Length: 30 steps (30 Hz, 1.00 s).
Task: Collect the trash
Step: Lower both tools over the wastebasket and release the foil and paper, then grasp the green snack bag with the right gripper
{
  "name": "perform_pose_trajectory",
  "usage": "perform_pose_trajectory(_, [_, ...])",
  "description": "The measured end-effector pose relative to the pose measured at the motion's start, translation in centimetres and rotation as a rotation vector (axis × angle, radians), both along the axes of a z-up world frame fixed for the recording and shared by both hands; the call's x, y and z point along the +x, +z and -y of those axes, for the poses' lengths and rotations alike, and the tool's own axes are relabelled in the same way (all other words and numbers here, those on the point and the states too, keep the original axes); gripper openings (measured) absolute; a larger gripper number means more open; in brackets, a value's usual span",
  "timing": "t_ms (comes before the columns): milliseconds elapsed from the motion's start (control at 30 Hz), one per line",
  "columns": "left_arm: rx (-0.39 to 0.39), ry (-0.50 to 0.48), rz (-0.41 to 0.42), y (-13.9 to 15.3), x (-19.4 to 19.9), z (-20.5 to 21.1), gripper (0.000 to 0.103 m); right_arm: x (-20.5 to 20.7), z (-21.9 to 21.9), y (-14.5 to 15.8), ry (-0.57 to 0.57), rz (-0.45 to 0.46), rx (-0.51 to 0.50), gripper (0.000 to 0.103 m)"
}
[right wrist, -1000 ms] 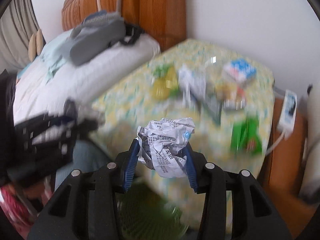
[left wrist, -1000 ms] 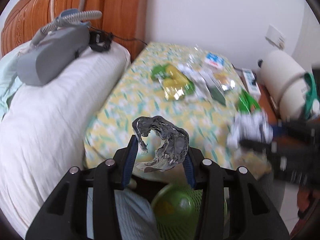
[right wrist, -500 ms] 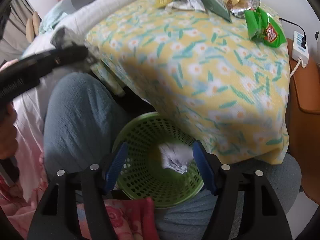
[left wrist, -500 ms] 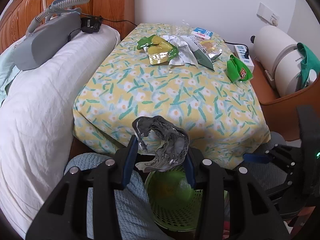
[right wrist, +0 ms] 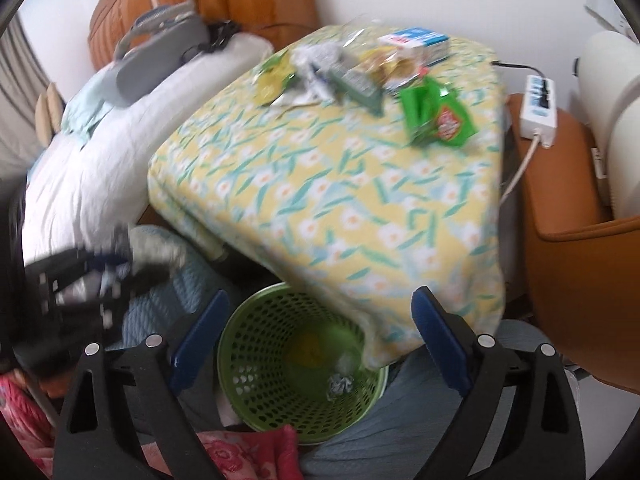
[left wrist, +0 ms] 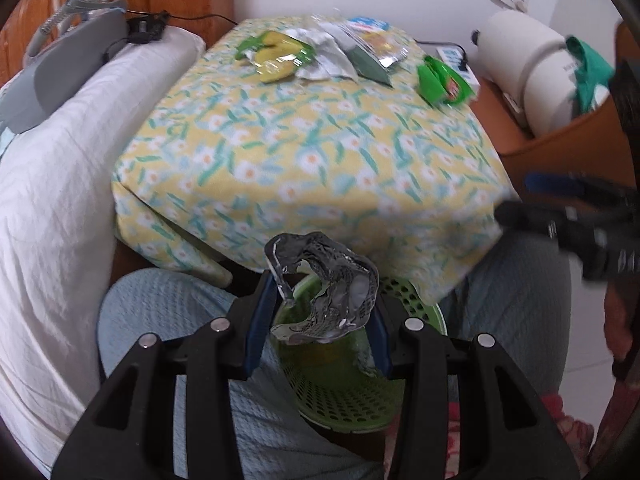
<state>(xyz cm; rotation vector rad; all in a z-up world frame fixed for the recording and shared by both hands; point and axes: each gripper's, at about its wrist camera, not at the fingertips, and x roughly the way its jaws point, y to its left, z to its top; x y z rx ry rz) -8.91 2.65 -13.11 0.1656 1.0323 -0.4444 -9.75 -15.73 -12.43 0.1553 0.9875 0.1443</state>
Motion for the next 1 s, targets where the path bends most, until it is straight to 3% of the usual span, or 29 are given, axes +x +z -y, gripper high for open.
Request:
perform_pose_trajectory(33, [0.005, -0.02, -0.007, -0.3, -0.4, 0.3, 0.043, 0.0, 0.4, 0.1, -0.007, 0.0, 0.002, 0.092])
perform_pose_trajectory(100, [0.012, -0.056, -0.022, -0.8, -1.1, 0.8, 0.054, 0.1, 0.7, 0.0, -0.022, -0.002, 0.002, 0.093])
perform_pose_trajectory(167, [0.007, -0.059, -0.017, -0.9, -1.4, 1.0, 0.084, 0.3, 0.9, -0.2, -0.033, -0.007, 0.0, 0.093])
perform_pose_trajectory(267, [-0.01, -0.056, 0.014, -0.2, -1.6, 0.8, 0.092, 0.2, 1.4, -0.4, -0.038, -0.018, 0.007, 0.093])
perform_pose_trajectory(700, [-0.037, 0.068, 0.072, 1.8, 1.8, -1.5, 0.095, 1.7, 1.3, -0.7, -0.052, -0.013, -0.039, 0.093])
perform_pose_trajectory(1000, [-0.06, 0.125, 0.158, 4.4, 7.4, -0.3, 0.095, 8.1, 4.0, 0.2, -0.142, 0.065, -0.167, 0.093])
